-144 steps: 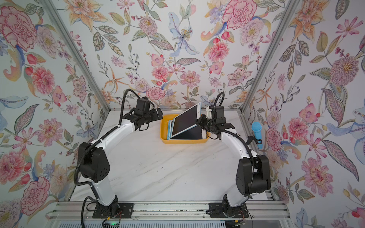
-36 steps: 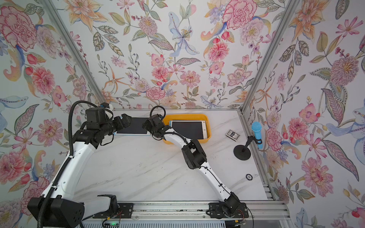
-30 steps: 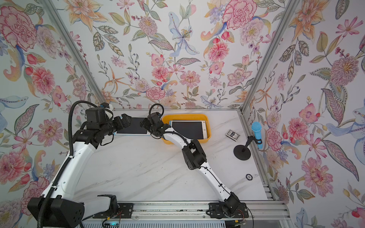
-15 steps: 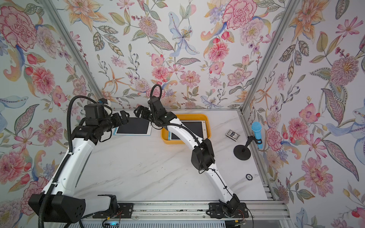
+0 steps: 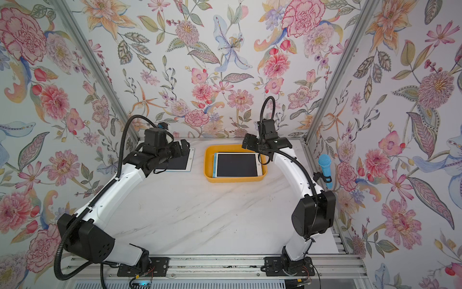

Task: Take out the writing tablet from the storage box
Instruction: Pick up the writing tablet from the storage box.

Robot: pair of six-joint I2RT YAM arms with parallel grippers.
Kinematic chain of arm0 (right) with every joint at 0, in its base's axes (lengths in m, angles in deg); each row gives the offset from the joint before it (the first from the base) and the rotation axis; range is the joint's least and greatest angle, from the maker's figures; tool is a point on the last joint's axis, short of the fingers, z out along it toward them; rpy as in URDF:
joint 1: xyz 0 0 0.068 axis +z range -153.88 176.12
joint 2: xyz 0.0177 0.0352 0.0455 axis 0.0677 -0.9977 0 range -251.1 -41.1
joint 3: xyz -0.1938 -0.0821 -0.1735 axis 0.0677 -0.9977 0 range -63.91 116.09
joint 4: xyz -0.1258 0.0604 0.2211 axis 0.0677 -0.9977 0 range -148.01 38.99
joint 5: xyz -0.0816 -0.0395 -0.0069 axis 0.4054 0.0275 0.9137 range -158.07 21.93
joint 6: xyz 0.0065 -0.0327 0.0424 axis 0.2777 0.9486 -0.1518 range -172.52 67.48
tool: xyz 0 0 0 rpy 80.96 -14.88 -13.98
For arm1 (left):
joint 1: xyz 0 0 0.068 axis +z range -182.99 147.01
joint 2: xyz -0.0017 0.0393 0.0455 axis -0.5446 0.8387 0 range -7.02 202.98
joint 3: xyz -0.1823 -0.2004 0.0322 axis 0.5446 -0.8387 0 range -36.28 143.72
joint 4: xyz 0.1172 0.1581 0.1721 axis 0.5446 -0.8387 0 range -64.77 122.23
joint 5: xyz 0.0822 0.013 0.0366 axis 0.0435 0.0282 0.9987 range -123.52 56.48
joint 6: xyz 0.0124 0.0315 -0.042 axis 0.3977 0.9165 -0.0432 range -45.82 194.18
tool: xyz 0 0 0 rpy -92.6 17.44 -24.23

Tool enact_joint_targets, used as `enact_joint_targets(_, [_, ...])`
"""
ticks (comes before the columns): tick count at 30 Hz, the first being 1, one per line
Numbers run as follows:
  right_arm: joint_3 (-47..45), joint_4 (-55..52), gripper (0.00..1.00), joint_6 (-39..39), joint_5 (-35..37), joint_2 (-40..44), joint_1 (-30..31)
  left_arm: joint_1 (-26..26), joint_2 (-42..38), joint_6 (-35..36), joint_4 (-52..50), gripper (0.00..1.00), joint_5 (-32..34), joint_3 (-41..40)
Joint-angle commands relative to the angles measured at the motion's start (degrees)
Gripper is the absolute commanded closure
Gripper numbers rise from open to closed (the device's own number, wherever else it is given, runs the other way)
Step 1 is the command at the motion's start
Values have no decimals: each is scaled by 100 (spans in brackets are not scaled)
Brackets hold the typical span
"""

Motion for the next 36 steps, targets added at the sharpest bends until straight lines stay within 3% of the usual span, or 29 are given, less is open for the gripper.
enact_joint_targets(1, [-541, -261, 8, 641, 2, 249, -273, -303, 473, -339, 499, 0, 287, 161])
enact_joint_targets(12, [-1213, 91, 19, 1115, -218, -291, -868, -1021, 1589, -905, 1065, 0, 143, 420])
enact_joint_targets(24, [-1463, 892, 42, 974, -382, -1023, -919, -1042, 2501, -1049, 1254, 0, -448, 696])
enact_joint_targets(36, [-1088, 1169, 51, 1252, -10, -1510, -804, -1032, 2834, -1064, 990, 0, -601, 862])
